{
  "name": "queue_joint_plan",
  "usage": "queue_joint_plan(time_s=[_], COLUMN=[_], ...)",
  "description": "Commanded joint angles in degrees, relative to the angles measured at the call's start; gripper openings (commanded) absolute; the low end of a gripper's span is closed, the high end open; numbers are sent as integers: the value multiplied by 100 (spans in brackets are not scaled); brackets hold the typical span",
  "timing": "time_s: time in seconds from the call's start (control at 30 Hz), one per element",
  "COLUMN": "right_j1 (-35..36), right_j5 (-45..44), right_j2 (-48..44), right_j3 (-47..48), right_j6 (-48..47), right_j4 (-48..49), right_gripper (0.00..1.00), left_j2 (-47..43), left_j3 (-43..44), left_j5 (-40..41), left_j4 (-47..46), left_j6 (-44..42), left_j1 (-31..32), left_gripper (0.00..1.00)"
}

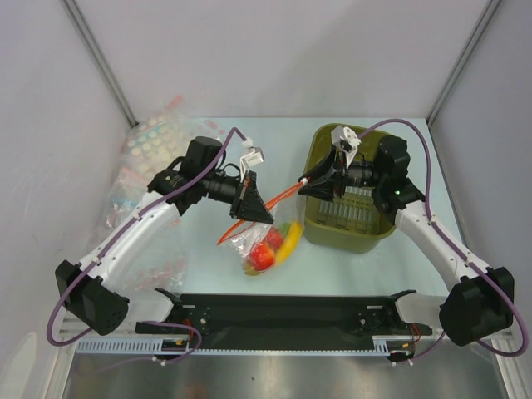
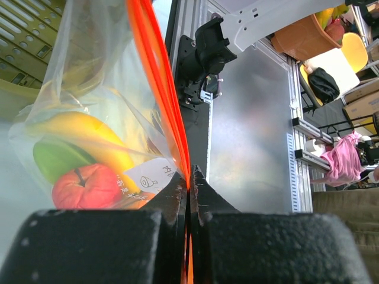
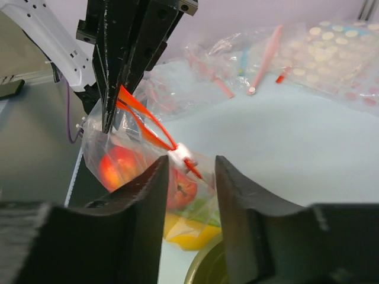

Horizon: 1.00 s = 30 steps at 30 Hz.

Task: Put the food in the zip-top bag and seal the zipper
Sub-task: Zip the zipper food storage bag at the center of the board.

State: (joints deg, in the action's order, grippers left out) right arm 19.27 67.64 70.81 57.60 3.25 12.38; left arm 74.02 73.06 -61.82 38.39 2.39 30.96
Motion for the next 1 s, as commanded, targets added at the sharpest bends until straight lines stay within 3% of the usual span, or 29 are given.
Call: queue_joint_plan(time_s=[0.0, 0.13, 0.4, 0.73, 0.8, 0.83, 0.9, 0.93, 0.97], right_j1=[-11, -28, -11, -28, -11, -28, -2, 59, 129], right_j5=[277, 233, 189, 276, 268, 285, 259, 198, -38], right_j2=[-49, -128, -146, -120, -102, -111, -93, -93, -93], right_j3=[251, 208, 85, 14, 40, 49, 119, 259, 391], right_j6=[-69, -271, -307, -307, -307, -307, -307, -246, -272], right_j4=[81, -183, -237, -192, -227, -245, -280, -489, -709], right_gripper=[39, 38, 48, 23, 9, 0, 0, 0, 0], left_j2=[-212, -204, -195, -239, -239, -239, -318, -361, -440], left_j3=[86, 217, 244, 270, 288, 297, 288, 201, 139], left_j5=[-287, -251, -374, -331, -287, -208, 20, 387, 547], left_j4=[-130, -60, -69, -86, -86, -95, -121, -295, -410], left_j6=[-222, -397, -380, -371, -371, -362, -301, -275, -118], left_j1=[24, 24, 24, 24, 24, 24, 24, 33, 33], left_gripper=[0, 0, 0, 0, 0, 5, 23, 40, 45])
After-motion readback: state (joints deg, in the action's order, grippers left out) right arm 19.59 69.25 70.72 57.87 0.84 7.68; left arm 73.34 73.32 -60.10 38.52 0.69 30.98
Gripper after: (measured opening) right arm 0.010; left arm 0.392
